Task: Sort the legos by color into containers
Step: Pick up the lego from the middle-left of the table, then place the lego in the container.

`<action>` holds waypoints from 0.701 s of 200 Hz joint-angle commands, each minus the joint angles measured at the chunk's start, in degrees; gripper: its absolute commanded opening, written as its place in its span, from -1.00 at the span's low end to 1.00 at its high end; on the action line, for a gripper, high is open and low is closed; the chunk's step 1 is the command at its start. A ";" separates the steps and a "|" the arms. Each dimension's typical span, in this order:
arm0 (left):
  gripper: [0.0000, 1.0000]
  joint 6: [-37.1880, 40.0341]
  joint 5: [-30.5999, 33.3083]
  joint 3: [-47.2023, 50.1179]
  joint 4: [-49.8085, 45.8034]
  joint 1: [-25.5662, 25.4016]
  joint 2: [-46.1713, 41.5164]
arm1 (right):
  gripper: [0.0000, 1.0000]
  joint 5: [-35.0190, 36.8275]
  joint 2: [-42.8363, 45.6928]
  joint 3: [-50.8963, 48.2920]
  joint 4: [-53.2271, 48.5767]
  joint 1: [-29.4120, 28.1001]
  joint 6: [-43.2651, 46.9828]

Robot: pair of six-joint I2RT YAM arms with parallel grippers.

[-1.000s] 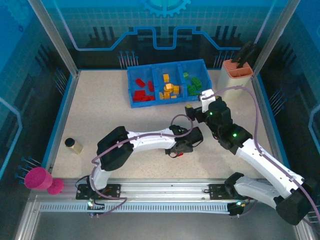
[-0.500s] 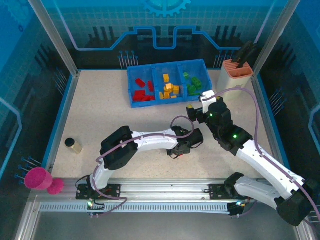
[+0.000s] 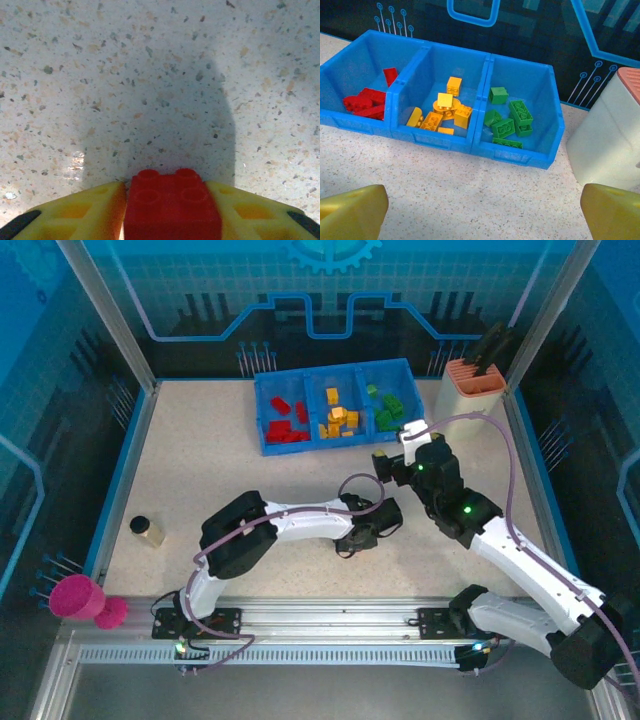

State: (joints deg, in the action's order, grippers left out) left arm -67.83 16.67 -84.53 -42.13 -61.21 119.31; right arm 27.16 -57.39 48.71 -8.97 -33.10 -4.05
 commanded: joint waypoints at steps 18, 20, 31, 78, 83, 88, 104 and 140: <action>-0.36 1.59 -3.09 3.14 3.86 1.33 1.21 | 1.00 -2.86 -1.60 0.84 -0.23 3.14 -1.82; -0.38 1.70 -3.23 3.32 4.00 1.42 1.06 | 1.00 -3.07 -1.77 0.79 -0.29 3.35 -1.90; -0.43 2.22 -3.43 4.11 4.09 1.83 0.22 | 1.00 -4.53 -2.86 1.36 -1.15 4.85 -2.34; -0.54 8.77 -1.40 8.81 1.25 5.25 -10.36 | 1.00 -18.61 -5.37 3.53 -5.12 14.60 -5.36; -0.54 9.59 -0.80 9.11 0.49 5.77 -11.87 | 1.00 -20.01 -5.41 3.01 -4.33 15.34 -5.60; -0.54 10.58 -0.33 9.39 -0.05 6.35 -13.34 | 1.00 -21.12 -5.53 2.61 -3.87 15.97 -5.76; -0.55 13.84 1.29 9.40 -2.22 8.57 -17.49 | 1.00 -20.81 -6.35 2.27 -3.67 16.90 -5.32; -0.57 22.86 2.52 6.37 -3.43 16.32 -23.40 | 1.00 -18.62 -7.85 2.56 -3.66 17.62 -4.74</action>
State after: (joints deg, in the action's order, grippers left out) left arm -53.63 16.73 -75.48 -42.98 -49.30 99.85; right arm 9.85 -64.36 51.18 -12.99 -16.43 -8.16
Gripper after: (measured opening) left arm 0.344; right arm 0.997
